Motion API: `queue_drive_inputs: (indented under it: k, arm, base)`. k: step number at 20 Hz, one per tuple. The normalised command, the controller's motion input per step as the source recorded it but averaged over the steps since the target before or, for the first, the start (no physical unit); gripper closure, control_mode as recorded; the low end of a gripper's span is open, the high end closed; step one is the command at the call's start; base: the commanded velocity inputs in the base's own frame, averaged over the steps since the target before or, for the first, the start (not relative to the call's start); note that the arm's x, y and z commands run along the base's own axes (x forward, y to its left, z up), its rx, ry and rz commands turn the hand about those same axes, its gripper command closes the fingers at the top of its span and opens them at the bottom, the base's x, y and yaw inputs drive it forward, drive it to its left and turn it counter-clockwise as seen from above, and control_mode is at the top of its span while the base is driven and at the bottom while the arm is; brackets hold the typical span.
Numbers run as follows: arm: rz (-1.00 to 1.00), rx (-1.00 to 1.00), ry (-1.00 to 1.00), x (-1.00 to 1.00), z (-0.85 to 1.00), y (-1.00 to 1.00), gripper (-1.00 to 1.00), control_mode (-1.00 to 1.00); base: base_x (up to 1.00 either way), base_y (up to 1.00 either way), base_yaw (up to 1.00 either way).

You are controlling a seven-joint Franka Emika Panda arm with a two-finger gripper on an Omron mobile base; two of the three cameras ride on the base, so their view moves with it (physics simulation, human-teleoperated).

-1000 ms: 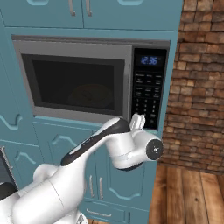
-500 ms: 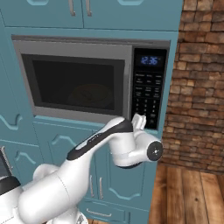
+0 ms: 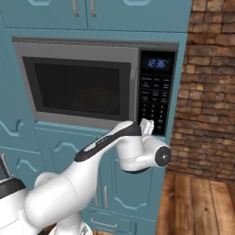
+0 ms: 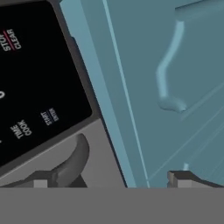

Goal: Pick the potato from the counter and place it in the microwave. Then turn on the microwave.

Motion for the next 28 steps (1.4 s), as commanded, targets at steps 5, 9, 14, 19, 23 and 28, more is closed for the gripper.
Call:
queue_drive_inputs:
  k: [5,9,14,19,23,28]
  arm:
    - [0.00,0.01,0.00,0.18,-0.09,0.00,-1.00,-1.00]
    - [0.00,0.03,0.00,0.13,0.00,-0.07,-1.00,-1.00]
    - [0.00,0.04,0.00,0.11,0.00,-0.08,-1.00,-1.00]
    - [0.00,0.04,0.00,0.07,-0.05,-0.06,-1.00,-1.00]
    - [0.00,0.03,0.00,0.10,-0.07,0.00,-1.00,-1.00]
    - [0.00,0.02,0.00,0.14,-0.06,0.00,-1.00,-1.00]
  base:
    - [0.00,0.00,0.00]
    - [0.00,0.00,0.00]
    - [0.00,0.00,0.00]
    - [0.00,0.00,0.00]
    - [0.00,0.00,0.00]
    - [0.00,0.00,0.00]
